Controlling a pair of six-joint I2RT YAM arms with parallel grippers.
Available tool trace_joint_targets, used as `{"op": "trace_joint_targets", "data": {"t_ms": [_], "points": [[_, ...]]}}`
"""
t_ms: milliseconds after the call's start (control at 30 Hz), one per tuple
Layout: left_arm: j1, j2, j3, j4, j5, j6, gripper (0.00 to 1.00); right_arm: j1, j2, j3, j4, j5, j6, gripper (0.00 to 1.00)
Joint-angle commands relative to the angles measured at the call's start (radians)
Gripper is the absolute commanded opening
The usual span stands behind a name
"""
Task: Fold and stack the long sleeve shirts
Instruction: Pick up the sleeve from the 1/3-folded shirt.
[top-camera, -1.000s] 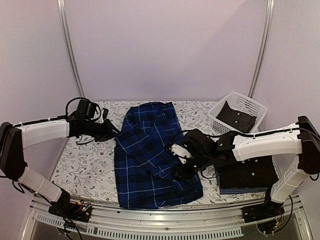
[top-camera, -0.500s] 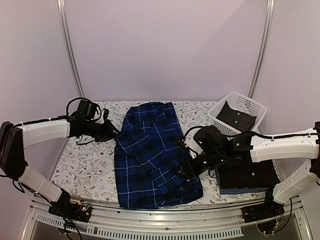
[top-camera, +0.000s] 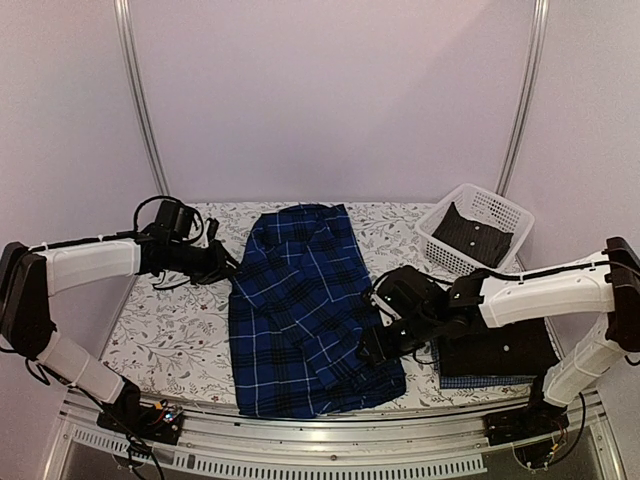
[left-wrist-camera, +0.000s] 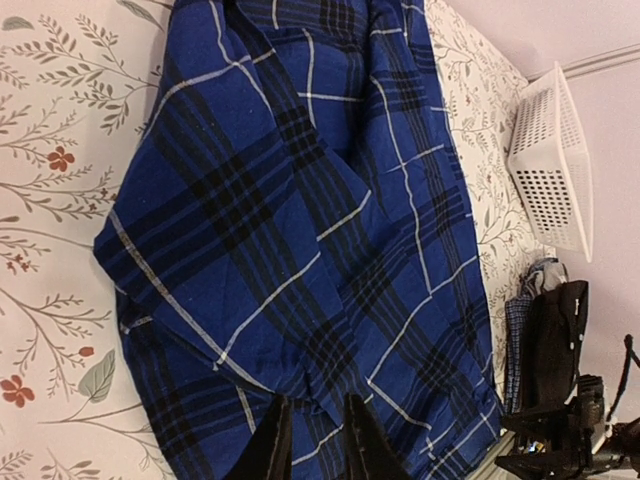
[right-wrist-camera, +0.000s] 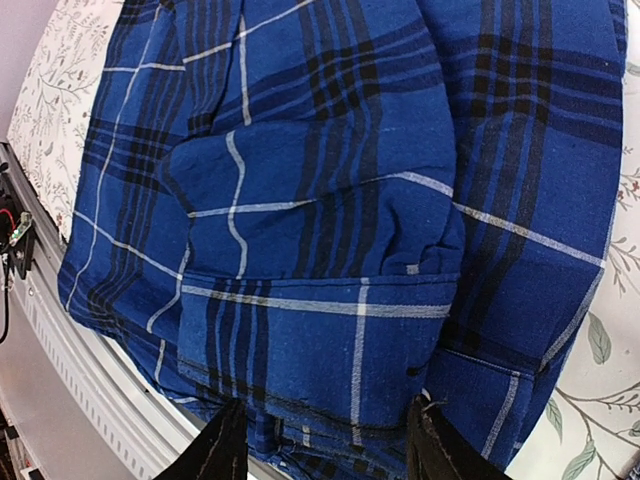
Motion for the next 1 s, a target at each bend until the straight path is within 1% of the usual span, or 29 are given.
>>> {"op": "trace_joint_targets", "data": {"t_ms": [0,200,267,300,367,433,500,533,600,700,800,867,967], "points": [[0.010,-0.021,0.005,-0.001,-0.010,0.012,0.19,-0.007,0.038,0.003,-0.011,0.039,0.035,0.53],[0.013,-0.041,-0.026,-0.004,-0.044,0.010,0.20,-0.007,0.066,0.018,-0.010,0.037,0.049,0.52],[0.013,-0.040,-0.030,0.002,-0.043,0.004,0.20,-0.007,0.071,0.021,-0.003,0.032,0.048,0.49],[0.013,-0.038,-0.032,0.006,-0.045,0.003,0.20,-0.007,0.072,0.027,0.001,0.031,0.047,0.44],[0.013,-0.036,-0.033,0.008,-0.044,0.000,0.20,-0.007,0.075,0.047,-0.001,0.032,0.041,0.33],[0.013,-0.036,-0.037,0.008,-0.043,-0.001,0.21,-0.007,0.083,0.075,-0.006,0.041,0.033,0.16],[0.013,-0.042,-0.046,0.008,-0.045,-0.003,0.21,-0.007,0.095,0.118,-0.025,0.055,0.016,0.02],[0.013,-0.045,-0.050,0.008,-0.048,-0.002,0.21,-0.007,0.100,0.158,-0.039,0.064,0.004,0.00],[0.015,-0.050,-0.055,0.003,-0.053,0.000,0.22,-0.007,0.111,0.219,-0.071,0.082,-0.024,0.00],[0.020,-0.051,-0.059,0.005,-0.062,0.010,0.26,-0.008,0.126,0.329,-0.129,0.162,-0.081,0.00],[0.043,-0.041,-0.044,-0.003,-0.063,0.026,0.27,-0.008,0.138,0.458,-0.202,0.228,-0.133,0.00],[0.062,-0.031,-0.029,0.000,-0.056,0.034,0.27,-0.008,0.138,0.532,-0.232,0.247,-0.173,0.00],[0.077,-0.002,0.018,-0.008,-0.044,0.041,0.28,-0.007,0.117,0.617,-0.227,0.239,-0.223,0.00]]}}
